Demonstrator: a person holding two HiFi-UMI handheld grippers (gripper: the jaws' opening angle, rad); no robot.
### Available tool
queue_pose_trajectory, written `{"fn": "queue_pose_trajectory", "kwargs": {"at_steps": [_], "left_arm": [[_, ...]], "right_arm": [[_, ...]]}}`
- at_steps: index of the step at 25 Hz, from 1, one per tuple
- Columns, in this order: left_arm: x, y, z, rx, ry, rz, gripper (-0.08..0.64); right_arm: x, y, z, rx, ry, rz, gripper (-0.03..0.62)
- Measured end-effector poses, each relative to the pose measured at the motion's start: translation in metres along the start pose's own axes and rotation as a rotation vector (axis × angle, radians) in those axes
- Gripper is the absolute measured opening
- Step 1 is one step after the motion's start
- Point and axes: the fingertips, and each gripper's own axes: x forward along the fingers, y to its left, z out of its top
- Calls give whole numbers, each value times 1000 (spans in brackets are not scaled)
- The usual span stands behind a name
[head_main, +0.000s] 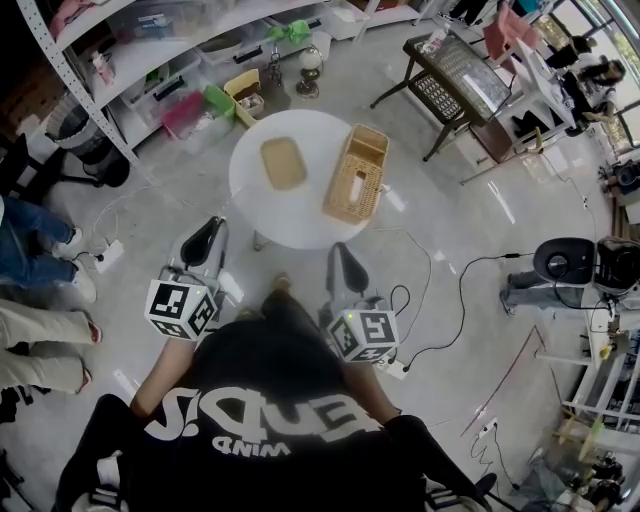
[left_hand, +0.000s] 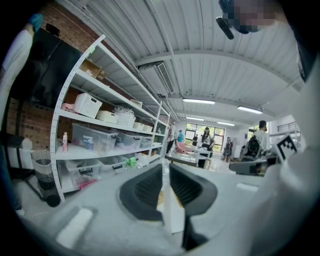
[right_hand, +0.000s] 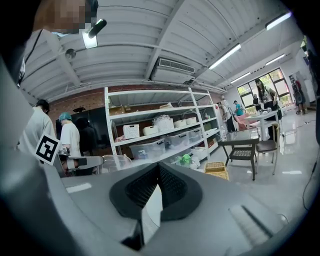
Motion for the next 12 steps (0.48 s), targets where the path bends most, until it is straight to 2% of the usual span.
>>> {"fn": "queue_pose_trajectory", "kwargs": {"at_steps": [12], "left_arm": [[17,6,-2,-40,9,-1,44]], "right_arm": [[16,-9,4,2,1,14,0]]}}
